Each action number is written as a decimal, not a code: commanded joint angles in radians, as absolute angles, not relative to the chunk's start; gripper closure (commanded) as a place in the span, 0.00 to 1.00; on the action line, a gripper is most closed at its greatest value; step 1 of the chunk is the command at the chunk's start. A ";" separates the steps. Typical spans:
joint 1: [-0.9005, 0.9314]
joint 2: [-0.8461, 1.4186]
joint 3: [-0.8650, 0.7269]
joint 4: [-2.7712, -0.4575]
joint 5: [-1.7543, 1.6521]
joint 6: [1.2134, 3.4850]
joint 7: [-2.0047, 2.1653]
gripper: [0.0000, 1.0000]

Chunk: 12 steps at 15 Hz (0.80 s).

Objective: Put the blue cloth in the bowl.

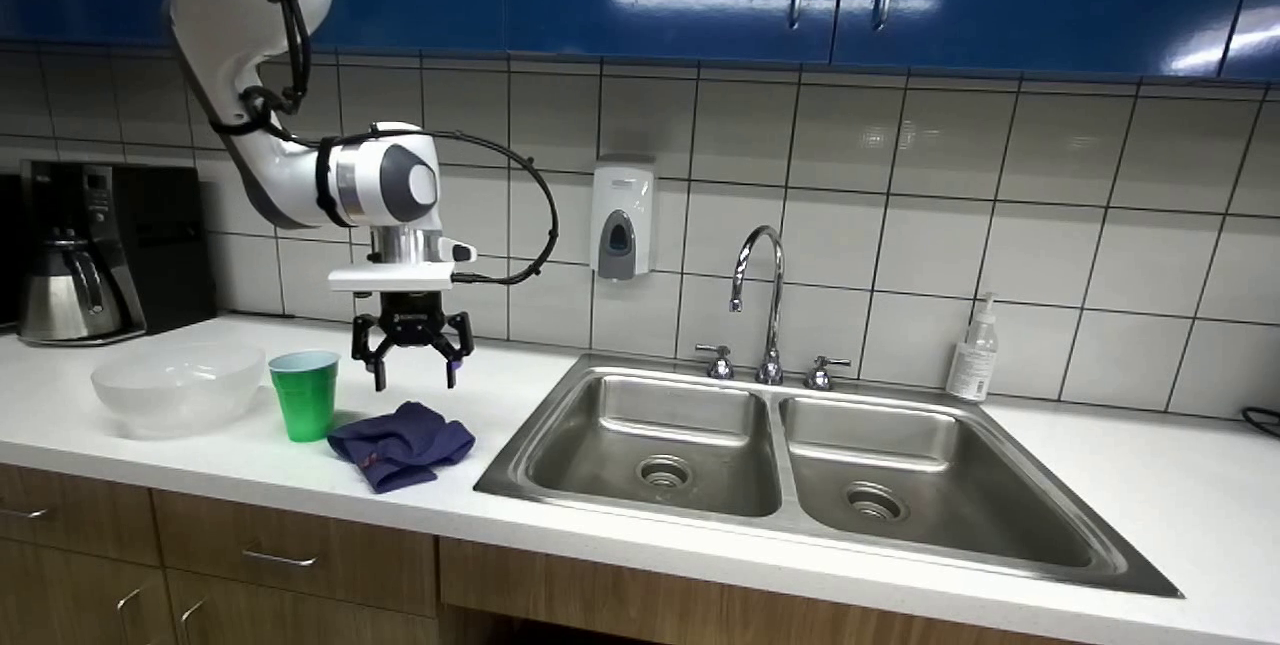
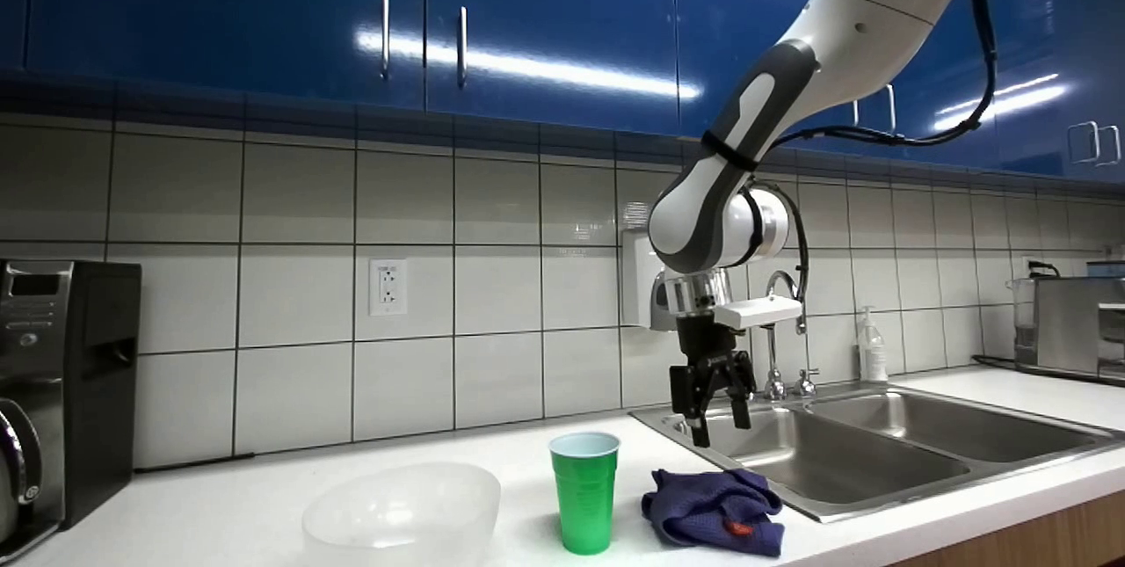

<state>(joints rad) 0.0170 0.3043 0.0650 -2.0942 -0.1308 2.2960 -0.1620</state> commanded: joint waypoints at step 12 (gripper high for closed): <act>-0.012 0.214 0.084 -2.231 -0.080 2.288 -0.662 0.00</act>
